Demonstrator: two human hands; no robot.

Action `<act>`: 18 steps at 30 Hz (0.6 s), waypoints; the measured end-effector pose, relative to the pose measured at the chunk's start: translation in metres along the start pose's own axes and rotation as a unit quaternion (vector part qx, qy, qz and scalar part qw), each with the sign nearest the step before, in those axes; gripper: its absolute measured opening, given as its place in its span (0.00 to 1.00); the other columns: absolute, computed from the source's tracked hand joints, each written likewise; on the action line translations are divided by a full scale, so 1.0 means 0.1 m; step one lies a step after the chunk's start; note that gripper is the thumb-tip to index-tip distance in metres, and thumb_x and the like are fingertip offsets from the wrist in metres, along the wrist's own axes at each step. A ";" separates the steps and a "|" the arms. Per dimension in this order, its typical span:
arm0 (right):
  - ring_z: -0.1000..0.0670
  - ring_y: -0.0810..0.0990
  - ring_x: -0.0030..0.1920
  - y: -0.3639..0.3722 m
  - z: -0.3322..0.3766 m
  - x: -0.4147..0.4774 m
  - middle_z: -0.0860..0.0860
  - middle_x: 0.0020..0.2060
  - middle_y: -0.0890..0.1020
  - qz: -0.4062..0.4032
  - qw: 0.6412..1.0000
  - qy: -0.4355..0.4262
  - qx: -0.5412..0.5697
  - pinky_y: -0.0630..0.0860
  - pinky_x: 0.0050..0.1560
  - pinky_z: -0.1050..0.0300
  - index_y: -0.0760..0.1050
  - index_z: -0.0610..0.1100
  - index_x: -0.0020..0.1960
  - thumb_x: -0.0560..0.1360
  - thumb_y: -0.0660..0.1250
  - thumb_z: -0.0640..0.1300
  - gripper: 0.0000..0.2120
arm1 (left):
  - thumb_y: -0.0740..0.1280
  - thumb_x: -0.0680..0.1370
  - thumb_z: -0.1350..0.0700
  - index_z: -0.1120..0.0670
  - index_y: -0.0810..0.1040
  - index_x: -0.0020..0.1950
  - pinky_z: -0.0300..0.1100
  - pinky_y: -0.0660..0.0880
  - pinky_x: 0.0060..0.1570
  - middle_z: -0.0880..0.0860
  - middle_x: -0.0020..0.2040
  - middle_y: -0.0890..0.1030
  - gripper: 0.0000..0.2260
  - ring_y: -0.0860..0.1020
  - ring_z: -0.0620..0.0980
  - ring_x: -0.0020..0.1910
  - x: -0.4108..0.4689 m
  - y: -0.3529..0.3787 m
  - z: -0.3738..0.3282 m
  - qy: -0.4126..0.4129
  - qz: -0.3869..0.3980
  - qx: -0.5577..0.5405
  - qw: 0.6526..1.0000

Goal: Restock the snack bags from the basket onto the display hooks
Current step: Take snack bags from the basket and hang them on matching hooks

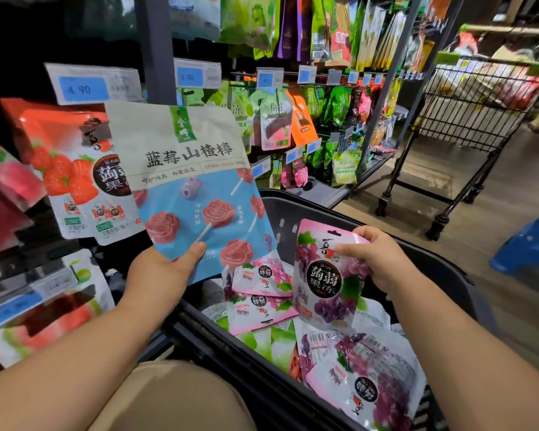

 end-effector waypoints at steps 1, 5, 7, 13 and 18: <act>0.48 0.81 0.30 -0.03 -0.02 0.01 0.38 0.39 0.81 0.026 0.999 0.018 0.013 0.75 0.29 0.60 0.72 0.41 0.43 0.59 0.78 0.31 0.19 | 0.71 0.77 0.51 0.56 0.81 0.45 0.41 0.67 0.43 0.54 0.41 0.80 0.09 0.77 0.53 0.43 0.00 0.00 0.00 -0.001 0.002 0.004 1.000; 0.38 0.80 0.48 -0.16 -0.17 0.05 0.36 0.50 0.82 0.132 0.988 0.077 0.011 0.76 0.51 0.47 0.74 0.39 0.55 0.50 0.79 0.36 0.34 | 0.71 0.77 0.51 0.55 0.80 0.43 0.41 0.64 0.40 0.53 0.39 0.79 0.08 0.75 0.53 0.41 0.00 0.00 -0.01 0.005 0.003 0.023 1.000; 0.38 0.82 0.51 -0.20 -0.21 0.06 0.37 0.52 0.83 0.143 0.985 0.086 0.031 0.78 0.55 0.42 0.73 0.40 0.57 0.50 0.77 0.36 0.36 | 0.71 0.77 0.51 0.56 0.80 0.43 0.41 0.63 0.39 0.54 0.39 0.79 0.09 0.74 0.53 0.40 0.00 0.00 -0.01 0.006 0.005 0.028 1.000; 0.41 0.82 0.45 -0.10 -0.24 0.09 0.38 0.47 0.81 0.032 0.995 0.041 0.088 0.79 0.48 0.46 0.71 0.39 0.51 0.65 0.68 0.23 0.20 | 0.71 0.77 0.52 0.58 0.84 0.52 0.41 0.66 0.44 0.54 0.43 0.80 0.10 0.78 0.53 0.45 0.01 0.02 0.02 0.013 0.004 0.020 1.000; 0.41 0.82 0.44 0.05 -0.33 0.16 0.41 0.45 0.83 -0.012 0.990 -0.007 0.139 0.80 0.49 0.47 0.75 0.38 0.53 0.67 0.69 0.25 0.17 | 0.71 0.77 0.52 0.58 0.84 0.55 0.39 0.65 0.45 0.51 0.44 0.79 0.11 0.75 0.49 0.45 0.02 0.03 0.04 0.015 -0.001 0.021 1.000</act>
Point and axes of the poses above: each hand's wrist, its own x-axis towards the middle knuckle, its own y-axis out of the palm, z = x × y, the point moved 2 cm from there along x, towards the middle knuckle
